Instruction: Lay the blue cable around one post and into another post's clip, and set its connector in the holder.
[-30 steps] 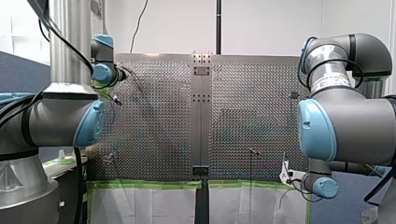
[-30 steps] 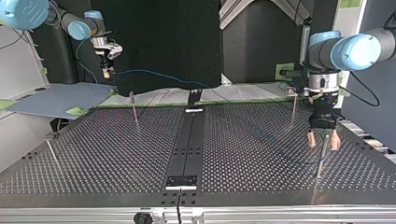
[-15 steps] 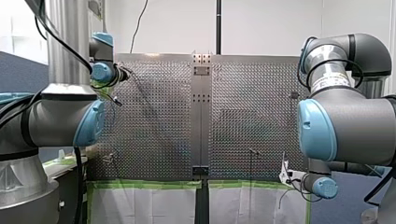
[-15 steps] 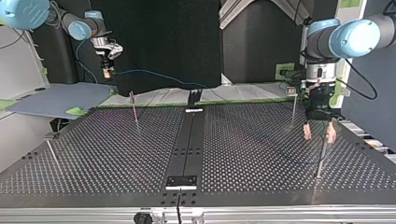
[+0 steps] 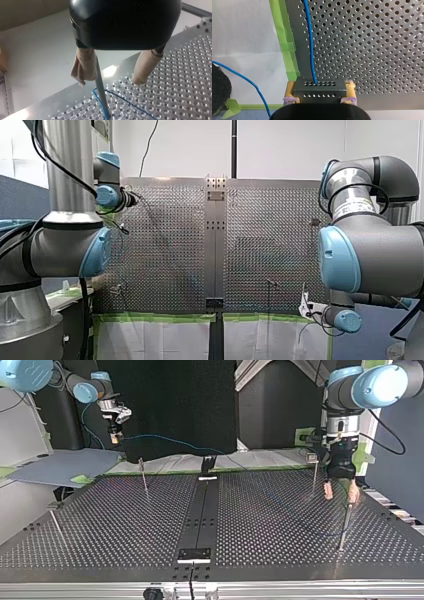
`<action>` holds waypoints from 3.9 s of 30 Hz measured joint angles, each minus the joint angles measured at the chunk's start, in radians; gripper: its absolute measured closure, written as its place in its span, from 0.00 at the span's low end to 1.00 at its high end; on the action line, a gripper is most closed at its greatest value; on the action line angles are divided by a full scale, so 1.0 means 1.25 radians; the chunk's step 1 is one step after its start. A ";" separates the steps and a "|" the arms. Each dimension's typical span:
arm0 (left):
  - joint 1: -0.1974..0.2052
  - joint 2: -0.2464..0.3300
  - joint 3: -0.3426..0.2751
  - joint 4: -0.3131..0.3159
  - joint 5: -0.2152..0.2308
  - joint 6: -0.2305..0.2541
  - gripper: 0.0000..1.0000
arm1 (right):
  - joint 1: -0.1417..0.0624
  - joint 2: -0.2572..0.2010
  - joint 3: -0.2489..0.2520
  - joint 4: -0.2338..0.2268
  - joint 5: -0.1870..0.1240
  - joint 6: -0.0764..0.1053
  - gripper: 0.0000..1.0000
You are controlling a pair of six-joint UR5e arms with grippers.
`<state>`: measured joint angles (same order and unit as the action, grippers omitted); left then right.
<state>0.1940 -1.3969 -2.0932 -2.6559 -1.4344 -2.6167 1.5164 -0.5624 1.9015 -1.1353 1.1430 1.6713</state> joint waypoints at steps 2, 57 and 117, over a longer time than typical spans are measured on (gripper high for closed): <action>0.001 0.004 -0.001 -0.016 -0.013 0.016 0.00 | 0.000 0.000 0.000 0.000 0.000 0.000 1.00; -0.004 0.080 0.333 -0.417 -0.187 0.417 0.00 | 0.010 0.000 -0.010 -0.010 0.000 0.016 1.00; -0.056 0.078 0.325 -0.656 -0.206 0.868 0.00 | 0.019 0.000 -0.016 -0.004 0.013 0.018 1.00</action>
<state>0.1241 -1.2998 -1.6869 -3.4758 -1.6916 -1.5312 1.5402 -0.5623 1.8816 -1.1403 1.1597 1.6939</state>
